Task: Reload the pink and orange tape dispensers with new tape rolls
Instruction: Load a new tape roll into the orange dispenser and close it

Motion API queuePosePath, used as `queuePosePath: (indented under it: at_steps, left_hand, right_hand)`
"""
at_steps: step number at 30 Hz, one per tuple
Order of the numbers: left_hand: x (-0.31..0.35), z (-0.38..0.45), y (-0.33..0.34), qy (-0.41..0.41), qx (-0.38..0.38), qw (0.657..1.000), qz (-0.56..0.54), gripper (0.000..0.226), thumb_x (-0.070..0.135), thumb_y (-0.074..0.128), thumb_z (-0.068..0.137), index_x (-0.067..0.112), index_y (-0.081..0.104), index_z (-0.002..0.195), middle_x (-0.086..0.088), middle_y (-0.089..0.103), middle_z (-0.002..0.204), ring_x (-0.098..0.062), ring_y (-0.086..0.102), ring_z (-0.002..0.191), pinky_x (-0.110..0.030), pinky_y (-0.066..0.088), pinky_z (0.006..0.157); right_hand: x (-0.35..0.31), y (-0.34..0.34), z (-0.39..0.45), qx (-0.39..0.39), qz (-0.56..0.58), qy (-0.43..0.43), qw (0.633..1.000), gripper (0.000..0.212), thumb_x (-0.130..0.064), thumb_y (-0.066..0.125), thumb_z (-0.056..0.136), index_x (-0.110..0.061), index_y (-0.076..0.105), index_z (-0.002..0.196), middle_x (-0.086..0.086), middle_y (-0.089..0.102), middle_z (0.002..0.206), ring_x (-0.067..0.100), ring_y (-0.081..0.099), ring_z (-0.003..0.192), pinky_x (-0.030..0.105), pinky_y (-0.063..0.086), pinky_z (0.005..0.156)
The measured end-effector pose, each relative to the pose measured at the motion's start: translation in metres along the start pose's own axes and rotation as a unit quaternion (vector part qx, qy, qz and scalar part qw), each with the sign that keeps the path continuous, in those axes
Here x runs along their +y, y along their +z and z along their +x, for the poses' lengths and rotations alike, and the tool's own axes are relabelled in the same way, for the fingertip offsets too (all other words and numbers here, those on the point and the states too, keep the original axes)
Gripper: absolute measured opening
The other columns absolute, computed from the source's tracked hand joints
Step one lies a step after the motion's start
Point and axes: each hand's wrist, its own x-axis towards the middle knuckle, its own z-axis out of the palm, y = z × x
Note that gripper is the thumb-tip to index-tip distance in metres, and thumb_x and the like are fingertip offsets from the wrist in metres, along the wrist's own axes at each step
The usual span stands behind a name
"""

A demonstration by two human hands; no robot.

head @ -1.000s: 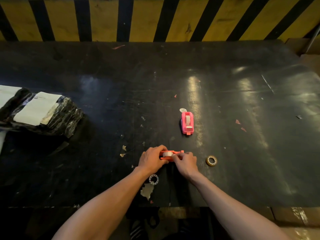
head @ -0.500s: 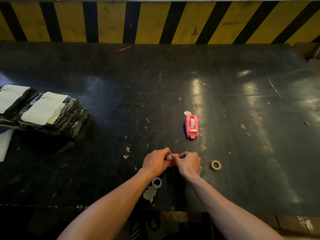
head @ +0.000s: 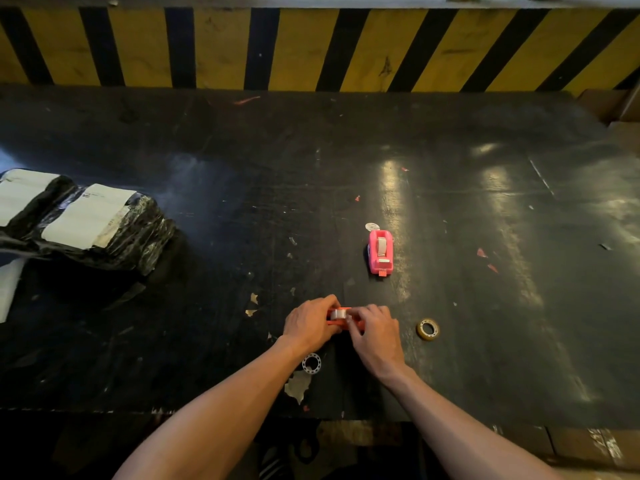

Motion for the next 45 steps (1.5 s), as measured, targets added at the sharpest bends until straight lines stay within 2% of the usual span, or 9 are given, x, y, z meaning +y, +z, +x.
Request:
queuePosePath:
  at_steps: [6,12,17,20,22,28,33,39,45]
  left_hand:
    - [0.0,0.0,0.002,0.001,0.01,1.0,0.004,0.031,0.039,0.073,0.087,0.031,0.058,0.112,0.006,0.066,0.109,-0.015,0.064,0.101,-0.039,0.056,0.086]
    - [-0.004,-0.003,0.007,0.016,0.029,0.999,-0.006,0.035,0.037,0.071,0.09,0.026,0.062,0.122,0.004,0.062,0.122,-0.014,0.06,0.11,-0.033,0.054,0.092]
    - [-0.01,-0.009,0.006,0.003,0.012,0.996,-0.083,0.046,0.038,0.07,0.092,0.026,0.059,0.135,0.005,0.063,0.131,-0.013,0.061,0.118,-0.038,0.053,0.1]
    - [-0.01,-0.012,0.005,-0.003,0.014,0.996,-0.089,0.048,0.035,0.07,0.092,0.026,0.058,0.137,0.003,0.063,0.134,-0.014,0.061,0.121,-0.04,0.053,0.102]
    - [-0.009,-0.012,0.005,-0.005,0.013,0.996,-0.092,0.047,0.033,0.07,0.092,0.026,0.058,0.138,0.002,0.063,0.135,-0.014,0.061,0.122,-0.04,0.053,0.103]
    - [-0.009,-0.014,0.008,0.002,0.012,0.996,-0.093,0.041,0.029,0.068,0.094,0.029,0.056,0.133,0.004,0.065,0.13,-0.014,0.061,0.121,-0.038,0.052,0.103]
    - [-0.012,-0.015,0.008,0.011,0.01,0.99,-0.141,0.021,0.027,0.067,0.095,0.028,0.062,0.115,0.007,0.069,0.117,-0.008,0.065,0.112,-0.032,0.055,0.096]
    - [-0.009,-0.014,0.007,-0.001,0.009,0.99,-0.14,0.017,0.025,0.067,0.095,0.027,0.062,0.111,0.004,0.068,0.118,-0.007,0.063,0.109,-0.023,0.048,0.087]
    - [-0.007,-0.013,0.002,-0.018,-0.008,0.991,-0.129,0.017,0.024,0.066,0.095,0.029,0.06,0.11,0.001,0.068,0.118,-0.014,0.065,0.111,-0.038,0.055,0.095]
  right_hand:
    - [-0.003,-0.003,0.005,-0.011,-0.024,0.025,0.999,0.028,-0.039,0.054,0.094,-0.024,0.071,0.11,-0.005,0.06,0.109,0.014,0.048,0.107,0.034,0.039,0.09]
    - [-0.015,-0.004,0.011,-0.004,-0.059,0.09,0.994,0.036,-0.052,0.054,0.092,-0.023,0.073,0.106,-0.002,0.06,0.109,0.02,0.048,0.108,0.038,0.041,0.089]
    - [-0.023,0.0,0.019,-0.012,0.068,0.23,0.971,0.02,-0.038,0.071,0.086,-0.023,0.076,0.098,0.001,0.071,0.105,0.023,0.061,0.103,0.037,0.052,0.086]
    - [-0.03,0.001,0.022,-0.011,0.12,0.262,0.957,0.01,-0.029,0.071,0.086,-0.024,0.075,0.093,0.001,0.073,0.099,0.021,0.066,0.097,0.036,0.054,0.085]
    - [-0.033,0.001,0.022,-0.009,0.157,0.27,0.95,0.011,-0.025,0.07,0.086,-0.024,0.072,0.096,0.001,0.073,0.1,0.02,0.066,0.094,0.039,0.056,0.086]
    - [-0.023,0.0,0.017,-0.044,0.164,0.218,0.961,0.037,-0.017,0.062,0.094,-0.012,0.061,0.131,0.006,0.065,0.126,0.022,0.061,0.116,0.029,0.047,0.094]
    - [-0.018,0.003,0.009,-0.05,0.159,0.164,0.972,0.03,-0.022,0.061,0.095,-0.014,0.065,0.125,0.007,0.064,0.123,0.013,0.057,0.102,0.024,0.045,0.086]
    - [-0.017,0.0,0.012,-0.048,0.196,0.213,0.956,0.033,-0.024,0.065,0.093,-0.015,0.062,0.125,0.004,0.067,0.117,0.018,0.063,0.105,0.03,0.053,0.086]
    - [-0.015,0.002,0.012,-0.029,0.22,0.212,0.952,0.028,-0.019,0.065,0.093,-0.014,0.066,0.12,0.003,0.066,0.114,0.016,0.061,0.104,0.028,0.049,0.088]
